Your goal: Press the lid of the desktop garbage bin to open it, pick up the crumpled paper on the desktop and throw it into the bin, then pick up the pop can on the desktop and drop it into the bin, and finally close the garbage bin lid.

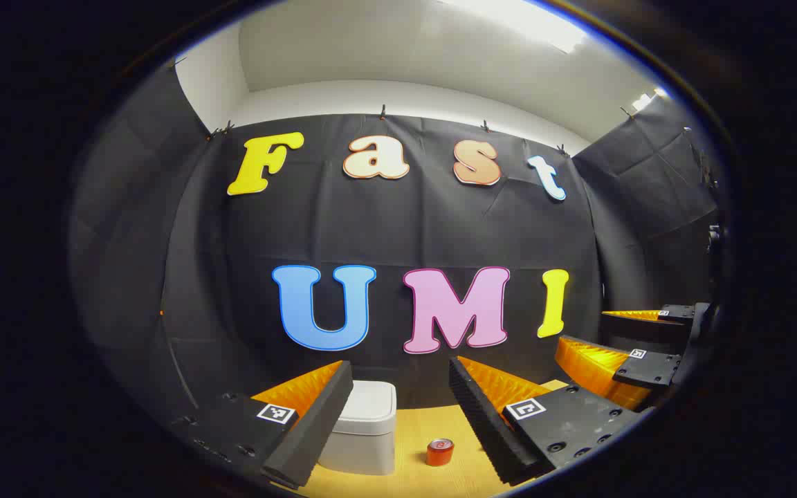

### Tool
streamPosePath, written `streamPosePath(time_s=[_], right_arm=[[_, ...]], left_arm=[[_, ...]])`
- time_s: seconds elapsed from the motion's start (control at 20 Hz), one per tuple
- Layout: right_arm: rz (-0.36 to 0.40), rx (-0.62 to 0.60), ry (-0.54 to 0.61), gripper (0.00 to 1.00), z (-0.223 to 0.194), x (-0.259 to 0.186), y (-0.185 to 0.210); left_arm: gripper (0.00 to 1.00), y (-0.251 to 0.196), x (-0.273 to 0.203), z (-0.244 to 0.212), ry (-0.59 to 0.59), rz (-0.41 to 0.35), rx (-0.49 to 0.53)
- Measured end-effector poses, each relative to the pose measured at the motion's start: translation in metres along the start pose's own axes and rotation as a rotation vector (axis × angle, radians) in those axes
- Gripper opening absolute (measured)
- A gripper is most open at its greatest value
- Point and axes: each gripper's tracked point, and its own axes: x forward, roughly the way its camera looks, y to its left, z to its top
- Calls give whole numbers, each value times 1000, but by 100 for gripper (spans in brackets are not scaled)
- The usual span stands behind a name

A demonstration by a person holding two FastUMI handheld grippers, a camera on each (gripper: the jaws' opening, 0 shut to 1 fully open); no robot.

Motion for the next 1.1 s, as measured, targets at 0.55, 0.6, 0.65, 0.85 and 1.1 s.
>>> streamPosePath(time_s=[0.55, 0.6, 0.65, 0.85, 1.1], right_arm=[[-111, -32, 20, 96, -3, -10, -44], [-117, -33, 17, 96, -1, -10, -46], [-124, -35, 11, 96, 1, -10, -48], [-133, -38, 0, 96, 3, -10, -53], [-138, -36, 10, 96, -1, -6, -54]], left_arm=[[95, -6, 16, -8, 8, -25, -37], [95, -6, 17, -8, 11, -28, -35], [95, -5, 19, -8, 11, -27, -28], [94, -4, 27, -3, -3, -32, -1], [95, -3, 36, -5, 5, -39, 3]])
